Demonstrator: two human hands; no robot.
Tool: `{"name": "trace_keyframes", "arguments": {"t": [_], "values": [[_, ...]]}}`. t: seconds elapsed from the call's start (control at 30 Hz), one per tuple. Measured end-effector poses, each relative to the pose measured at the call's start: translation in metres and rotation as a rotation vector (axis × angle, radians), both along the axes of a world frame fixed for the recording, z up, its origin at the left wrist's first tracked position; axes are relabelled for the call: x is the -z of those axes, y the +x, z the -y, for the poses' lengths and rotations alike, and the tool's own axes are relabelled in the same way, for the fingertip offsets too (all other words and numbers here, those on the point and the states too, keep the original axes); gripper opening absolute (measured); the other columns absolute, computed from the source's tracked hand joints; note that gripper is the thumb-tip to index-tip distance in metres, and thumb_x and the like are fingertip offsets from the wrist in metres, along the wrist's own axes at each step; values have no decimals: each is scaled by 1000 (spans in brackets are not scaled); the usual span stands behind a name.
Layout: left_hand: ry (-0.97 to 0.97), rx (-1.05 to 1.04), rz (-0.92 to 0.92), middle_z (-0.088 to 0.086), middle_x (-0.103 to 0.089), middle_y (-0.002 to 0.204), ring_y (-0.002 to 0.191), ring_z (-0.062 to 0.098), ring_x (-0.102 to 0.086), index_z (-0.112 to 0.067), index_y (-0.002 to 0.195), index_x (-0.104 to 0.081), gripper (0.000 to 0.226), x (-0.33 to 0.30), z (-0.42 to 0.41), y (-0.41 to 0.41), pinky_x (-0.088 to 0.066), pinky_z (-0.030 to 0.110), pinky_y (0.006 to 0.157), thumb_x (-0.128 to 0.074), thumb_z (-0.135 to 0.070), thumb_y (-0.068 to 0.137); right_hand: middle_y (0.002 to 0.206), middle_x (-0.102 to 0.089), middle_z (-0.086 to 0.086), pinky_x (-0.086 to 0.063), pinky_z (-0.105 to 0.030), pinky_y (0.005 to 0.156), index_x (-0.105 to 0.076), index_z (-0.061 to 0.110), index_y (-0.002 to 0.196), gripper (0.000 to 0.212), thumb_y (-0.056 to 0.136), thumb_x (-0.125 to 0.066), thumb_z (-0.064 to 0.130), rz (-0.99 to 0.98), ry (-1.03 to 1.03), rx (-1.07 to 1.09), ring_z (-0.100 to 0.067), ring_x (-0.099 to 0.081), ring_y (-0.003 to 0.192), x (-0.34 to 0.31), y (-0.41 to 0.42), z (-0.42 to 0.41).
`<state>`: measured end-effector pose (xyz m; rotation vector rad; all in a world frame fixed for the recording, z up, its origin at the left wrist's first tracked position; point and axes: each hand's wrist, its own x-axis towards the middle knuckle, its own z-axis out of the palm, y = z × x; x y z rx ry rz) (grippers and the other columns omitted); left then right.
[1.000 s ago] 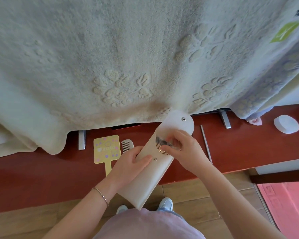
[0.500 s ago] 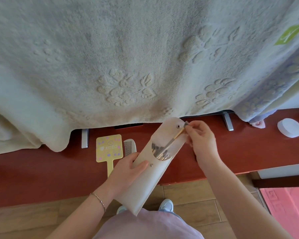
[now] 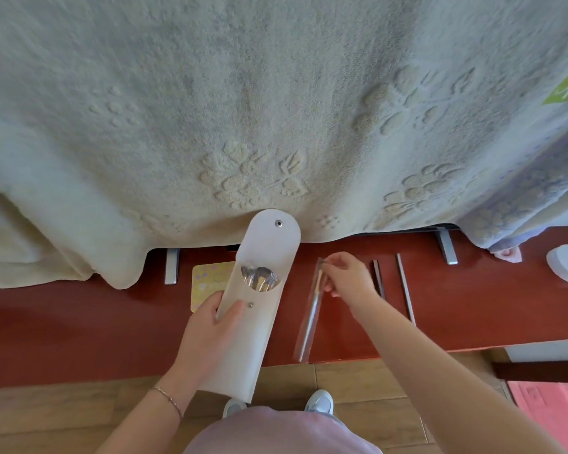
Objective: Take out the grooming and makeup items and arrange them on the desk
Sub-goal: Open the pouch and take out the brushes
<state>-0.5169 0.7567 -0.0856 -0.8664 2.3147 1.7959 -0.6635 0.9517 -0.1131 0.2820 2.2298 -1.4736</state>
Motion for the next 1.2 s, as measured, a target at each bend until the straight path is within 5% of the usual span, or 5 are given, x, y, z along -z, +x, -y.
{"name": "trace_keyframes", "arguments": {"t": [0.3,0.47,0.67,0.87,1.2], "values": [[15,-14,10,-1,-69,86,74,20,-69,-27,96,-61,30,0,5,11,-59,43,66,-59,-48,75,91,-69,-6,-57,-38,78,-60,18,115,29,87,-52,14,7,-5,-88,-21,-65,73,13,-1,35],[3,18,-12,-4,-70,82,71,18,-68,-27,92,-62,15,-1,-8,6,-57,37,63,-59,-39,83,82,-64,12,-40,-8,56,-61,27,88,9,89,-54,21,-291,31,-58,1,-54,67,-31,22,15],[39,122,-29,-5,-70,88,73,14,-69,-29,99,-62,28,-7,-24,-4,-54,25,58,-56,-46,78,73,-48,3,-39,-21,59,-61,29,92,15,80,-69,28,-428,87,-370,-8,-43,64,-45,52,14],[32,196,-24,-6,-70,89,74,10,-68,-29,102,-60,12,-9,-32,-10,-50,18,56,-58,-30,90,73,-53,8,-37,-12,60,-57,34,74,21,81,-69,18,-325,-3,-176,-5,-46,65,-48,47,2],[-27,53,33,-1,-69,84,73,20,-68,-27,96,-61,10,-1,-5,0,-56,38,64,-58,-33,89,54,-50,0,-37,-22,46,-54,18,82,13,91,-54,8,-284,-335,473,-8,-44,43,-62,-1,-33]]}}
